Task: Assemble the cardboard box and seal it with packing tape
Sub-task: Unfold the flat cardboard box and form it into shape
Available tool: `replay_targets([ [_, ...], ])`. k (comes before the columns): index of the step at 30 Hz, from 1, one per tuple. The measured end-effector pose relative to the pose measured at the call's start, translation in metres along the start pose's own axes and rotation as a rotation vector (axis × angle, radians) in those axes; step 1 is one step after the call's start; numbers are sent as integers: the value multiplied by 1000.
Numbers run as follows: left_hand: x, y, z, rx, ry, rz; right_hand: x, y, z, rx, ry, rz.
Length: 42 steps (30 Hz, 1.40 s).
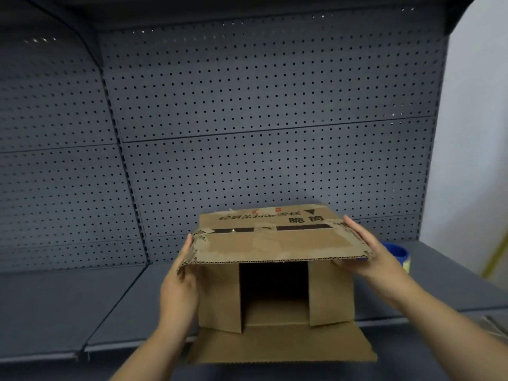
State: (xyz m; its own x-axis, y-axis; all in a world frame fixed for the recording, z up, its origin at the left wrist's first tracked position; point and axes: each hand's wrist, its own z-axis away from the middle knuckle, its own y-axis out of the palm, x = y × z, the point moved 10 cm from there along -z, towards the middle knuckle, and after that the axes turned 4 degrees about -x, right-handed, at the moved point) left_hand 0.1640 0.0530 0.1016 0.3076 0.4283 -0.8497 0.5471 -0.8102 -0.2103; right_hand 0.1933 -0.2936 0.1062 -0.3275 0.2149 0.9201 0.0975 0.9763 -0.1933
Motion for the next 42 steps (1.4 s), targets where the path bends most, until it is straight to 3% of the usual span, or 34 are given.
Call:
replay_targets([
  [2, 1, 1, 0, 40, -29, 148, 3, -5, -1, -107, -72, 229],
  [5, 3, 2, -4, 117, -73, 318, 10, -5, -3, -174, -150, 302],
  [9, 14, 0, -6, 226, -187, 511, -8, -6, -3, -16, 79, 136],
  [11, 18, -3, -6, 303, -181, 487, -11, -2, 2, 100, 141, -15],
  [15, 14, -10, -6, 455, -33, 101, 1, 12, 17, 213, 146, -326],
  [19, 0, -15, -10, 477, 106, -99, 1, 25, 17, 195, 101, -79],
  [23, -4, -27, -14, 361, 44, 204, 8, 22, 18, 118, 7, 125],
  [25, 8, -26, -16, 384, -21, 274, 13, 20, 16, 50, -65, 402],
  [28, 10, -18, -17, 408, 137, 6, 19, 17, 13, -63, -178, 672],
  [34, -11, -5, -6, 79, 579, -809, 13, 7, 9, -260, -224, 870],
  [39, -26, 23, 2, 104, 790, -985, 25, 24, 16, -311, -319, 1149],
  [41, -29, 34, 5, 129, 796, -1008, 34, 50, 32, -233, -487, 1214],
  [42, -30, 38, 7, 134, 793, -1009, 35, 69, 43, -117, -561, 1262],
])
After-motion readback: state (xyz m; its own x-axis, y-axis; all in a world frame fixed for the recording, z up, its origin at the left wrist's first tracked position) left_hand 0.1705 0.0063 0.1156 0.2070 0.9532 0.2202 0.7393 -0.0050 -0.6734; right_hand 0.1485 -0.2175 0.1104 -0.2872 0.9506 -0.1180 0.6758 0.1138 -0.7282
